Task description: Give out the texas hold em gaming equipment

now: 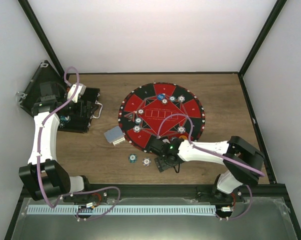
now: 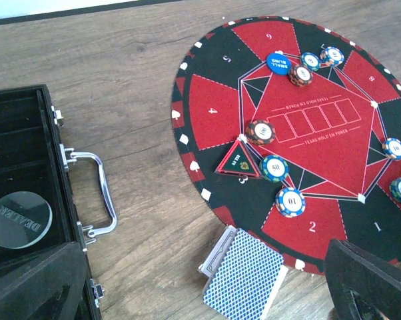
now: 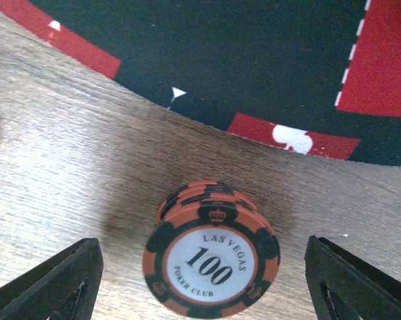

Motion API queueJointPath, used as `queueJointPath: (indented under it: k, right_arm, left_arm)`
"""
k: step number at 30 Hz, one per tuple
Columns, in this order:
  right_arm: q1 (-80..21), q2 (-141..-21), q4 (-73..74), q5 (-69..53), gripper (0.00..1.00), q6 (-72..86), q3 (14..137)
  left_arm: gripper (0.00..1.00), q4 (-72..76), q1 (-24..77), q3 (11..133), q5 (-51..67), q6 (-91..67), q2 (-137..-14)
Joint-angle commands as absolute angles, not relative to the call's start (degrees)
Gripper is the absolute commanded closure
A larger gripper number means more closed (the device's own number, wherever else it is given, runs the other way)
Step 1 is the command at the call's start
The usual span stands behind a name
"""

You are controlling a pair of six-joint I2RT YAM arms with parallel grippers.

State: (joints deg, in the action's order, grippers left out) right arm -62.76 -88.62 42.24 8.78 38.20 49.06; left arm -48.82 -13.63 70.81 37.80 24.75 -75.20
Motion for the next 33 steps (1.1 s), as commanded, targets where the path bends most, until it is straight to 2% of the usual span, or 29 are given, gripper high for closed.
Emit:
queueJointPath:
  k: [1,7,14,24,28,33]
  right_arm:
    - [-61.23,-89.21,40.14,9.27,0.16,37.45,47.96]
    - [-59.48,-89.08,38.09,7.86,0.26,35.69,47.56]
    - [-58.97,-88.18,38.36,8.07,0.43,34.99,47.82]
    - [-58.18,-87.61,38.81,8.08,0.58,34.07,48.23]
    - [-57.95,-86.66,40.30,8.54,0.63,33.77,49.67]
    - [-57.60,-84.97,43.73,9.85,0.64,33.40,52.38]
  left_arm:
    - [0.00,-49.70,-14.05,71.41,38.95,26.29,-74.66]
    - [0.00,-49.79,-14.05,71.80,38.94,26.23,-74.90]
    - [0.00,-49.83,-13.98,71.92,38.97,26.12,-74.92]
    - [0.00,-49.91,-14.05,72.27,39.09,26.06,-75.06]
    - [0.00,-49.86,-13.98,72.08,39.06,26.36,-75.04]
    - [0.00,-50.30,-13.99,72.03,38.84,26.89,-75.58]
